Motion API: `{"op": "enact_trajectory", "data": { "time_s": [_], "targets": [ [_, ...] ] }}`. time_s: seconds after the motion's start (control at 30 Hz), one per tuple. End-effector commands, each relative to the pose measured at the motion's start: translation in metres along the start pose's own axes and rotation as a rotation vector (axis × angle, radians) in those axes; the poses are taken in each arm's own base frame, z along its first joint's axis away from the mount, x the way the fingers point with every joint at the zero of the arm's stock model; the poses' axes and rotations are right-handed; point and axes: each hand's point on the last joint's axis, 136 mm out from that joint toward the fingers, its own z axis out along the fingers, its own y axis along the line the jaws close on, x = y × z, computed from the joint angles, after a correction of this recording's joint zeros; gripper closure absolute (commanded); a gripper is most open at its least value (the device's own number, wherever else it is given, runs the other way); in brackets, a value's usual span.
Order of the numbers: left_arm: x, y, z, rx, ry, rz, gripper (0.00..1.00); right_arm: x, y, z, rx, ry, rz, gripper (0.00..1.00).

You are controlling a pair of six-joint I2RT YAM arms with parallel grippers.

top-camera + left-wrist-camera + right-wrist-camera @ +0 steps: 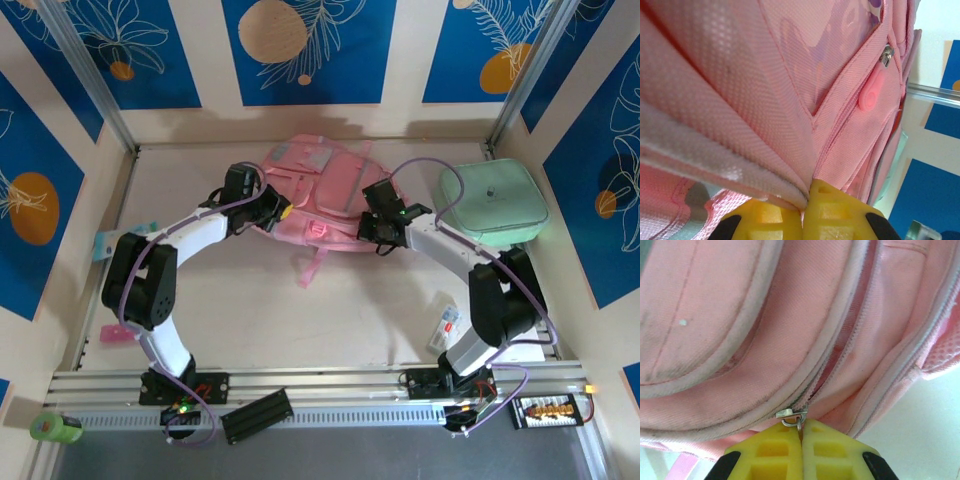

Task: Pack the student bag
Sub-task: Zip the student bag at the top-center of the table.

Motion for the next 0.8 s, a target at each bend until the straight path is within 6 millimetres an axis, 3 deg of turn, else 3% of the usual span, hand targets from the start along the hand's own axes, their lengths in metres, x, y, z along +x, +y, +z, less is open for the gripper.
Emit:
{"op": "enact_trajectory", "data": {
  "time_s": [0.0,0.17,0.37,0.53,0.77],
  "targets": [
    [-0.024,0.007,-0.001,-0.051,-0.052,0.114,0.91,0.000,0.025,-0.014,-0.122,-0.010,-0.113,1.00],
    [-0.057,0.013,-0.012,-0.045,-0.127,0.226,0.72,0.014,0.087,-0.026,-0.354,0.004,-0.253,1.00],
    [-0.078,0.031,-0.047,-0.014,-0.164,0.243,0.49,0.019,0.149,-0.034,-0.558,0.011,-0.318,1.00],
    [-0.060,0.040,-0.073,0.016,-0.144,0.261,0.32,0.023,0.206,-0.029,-0.660,0.042,-0.377,1.00],
    [-0.037,0.055,-0.093,-0.009,-0.129,0.204,0.30,0.028,0.260,-0.016,-0.704,0.067,-0.413,1.00]
  ]
}}
